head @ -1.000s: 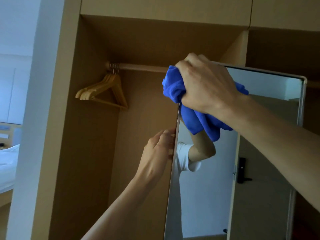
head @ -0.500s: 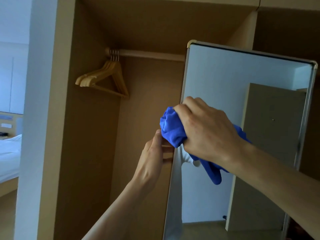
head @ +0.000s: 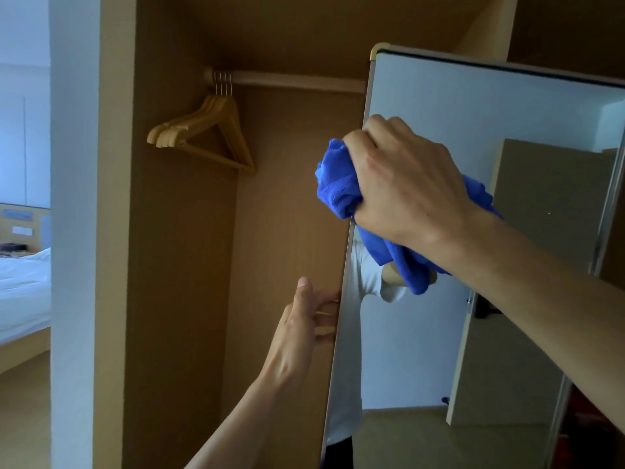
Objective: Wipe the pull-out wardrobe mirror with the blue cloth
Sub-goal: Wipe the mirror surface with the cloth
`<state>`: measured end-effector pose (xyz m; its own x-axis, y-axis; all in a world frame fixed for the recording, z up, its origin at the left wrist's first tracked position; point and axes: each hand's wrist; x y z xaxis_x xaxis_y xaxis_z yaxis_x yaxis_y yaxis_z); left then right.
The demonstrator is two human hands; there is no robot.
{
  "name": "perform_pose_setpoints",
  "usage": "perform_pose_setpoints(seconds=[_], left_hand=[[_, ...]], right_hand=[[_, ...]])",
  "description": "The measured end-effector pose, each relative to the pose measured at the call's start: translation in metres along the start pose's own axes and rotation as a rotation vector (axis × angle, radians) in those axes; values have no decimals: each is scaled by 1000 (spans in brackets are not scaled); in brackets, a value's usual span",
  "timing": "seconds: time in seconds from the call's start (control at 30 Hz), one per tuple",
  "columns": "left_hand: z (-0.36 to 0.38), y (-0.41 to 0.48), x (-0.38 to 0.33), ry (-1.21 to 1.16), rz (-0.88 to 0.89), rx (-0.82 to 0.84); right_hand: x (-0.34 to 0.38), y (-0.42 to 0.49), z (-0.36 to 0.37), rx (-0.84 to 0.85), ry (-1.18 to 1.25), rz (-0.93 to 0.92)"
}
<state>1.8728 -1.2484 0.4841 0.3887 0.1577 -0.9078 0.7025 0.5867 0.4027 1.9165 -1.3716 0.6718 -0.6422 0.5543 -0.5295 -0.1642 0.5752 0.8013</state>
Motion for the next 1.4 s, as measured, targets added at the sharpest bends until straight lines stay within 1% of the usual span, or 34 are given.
perform_pose_setpoints(seconds=[0.27,0.57,0.7,0.87,0.93,1.0,1.13,1.23,1.4], left_hand=[[0,-2,5,-101,-44,-25],[1,-6,12,-175,-21,-26],[1,-11,13,-138,-33,-56],[1,-16,19,-79,-89,-92],[0,-21,24,-71,-114,-104],[-1,-26,29,-64,-143,-109],[-2,-34,33,-85,-196,-135],[1,-38,34,-130,-210,-165],[3,-43,39,-190,-270,-235]], right_hand=[[33,-63,15,140,69,-44],[58,-108,24,254,151,-90],[52,-97,19,222,150,-55],[41,-71,18,90,161,9],[42,-74,20,49,142,-5],[45,-84,24,48,132,-31],[55,-110,31,161,152,-86],[65,-132,37,261,233,-82],[88,-165,45,343,328,-85]])
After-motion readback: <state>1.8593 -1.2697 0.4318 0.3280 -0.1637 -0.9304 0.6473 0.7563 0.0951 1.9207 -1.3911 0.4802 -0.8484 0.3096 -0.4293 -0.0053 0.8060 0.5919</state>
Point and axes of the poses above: each hand's wrist, its own y-axis towards the middle knuckle, its own z-axis out of the palm, x = y × z, and after that the axes turned 2 degrees about -z, right-handed
